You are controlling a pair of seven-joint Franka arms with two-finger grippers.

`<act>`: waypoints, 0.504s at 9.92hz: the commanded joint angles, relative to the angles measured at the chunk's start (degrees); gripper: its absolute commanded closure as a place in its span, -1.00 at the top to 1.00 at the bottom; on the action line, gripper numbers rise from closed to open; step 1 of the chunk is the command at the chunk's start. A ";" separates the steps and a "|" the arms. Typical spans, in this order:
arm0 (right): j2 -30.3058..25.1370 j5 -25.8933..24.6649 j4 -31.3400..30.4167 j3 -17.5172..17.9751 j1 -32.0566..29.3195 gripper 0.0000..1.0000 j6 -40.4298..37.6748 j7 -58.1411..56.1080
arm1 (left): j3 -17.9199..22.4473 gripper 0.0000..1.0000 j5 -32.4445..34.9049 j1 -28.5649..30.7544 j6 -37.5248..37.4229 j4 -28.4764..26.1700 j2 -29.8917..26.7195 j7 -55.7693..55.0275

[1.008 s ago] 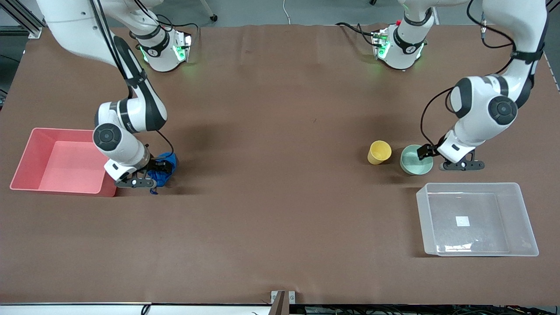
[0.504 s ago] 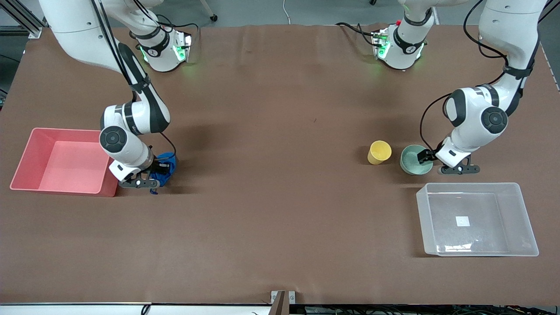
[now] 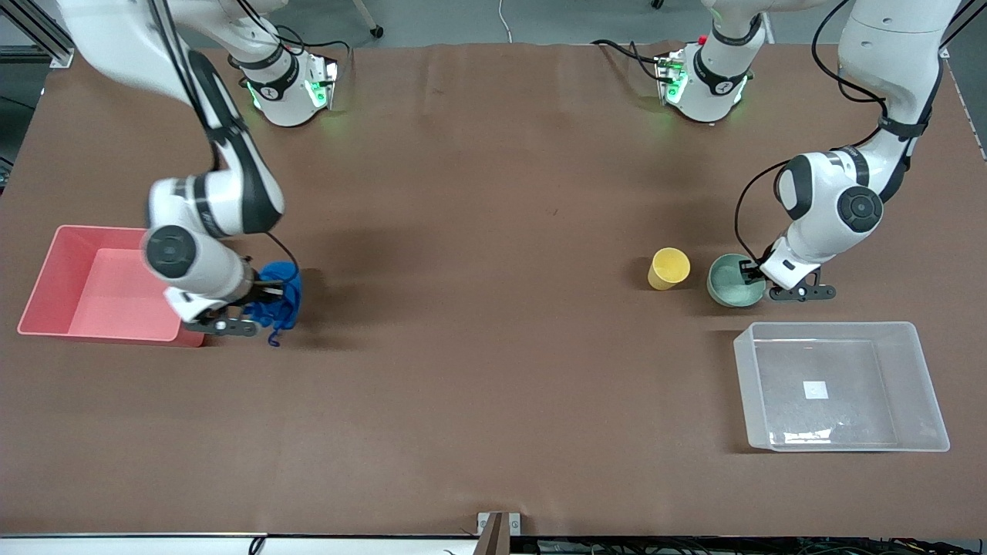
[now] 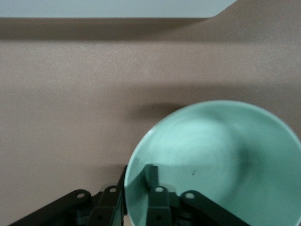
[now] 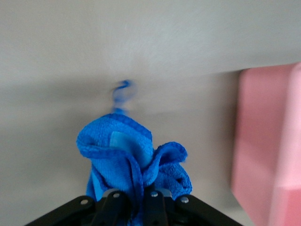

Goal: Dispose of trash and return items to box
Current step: 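Lift the blue cloth into the pink bin while the left gripper grasps the bowl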

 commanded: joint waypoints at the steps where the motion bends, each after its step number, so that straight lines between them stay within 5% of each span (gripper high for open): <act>1: -7.03 -0.89 1.46 -0.16 -8.64 -0.97 -5.93 -11.15 | -0.05 -0.99 0.48 -0.22 -0.51 -4.04 -7.04 0.80; 3: -6.88 -1.24 1.02 -0.16 -19.80 -0.96 -5.50 -26.13 | -0.31 -0.99 0.57 -0.66 -9.97 -1.78 -14.43 0.89; 5: -4.18 -1.59 -0.72 -0.25 -25.46 -0.96 -1.49 -31.09 | -0.31 -0.99 0.48 -0.66 -13.61 6.98 -12.90 1.06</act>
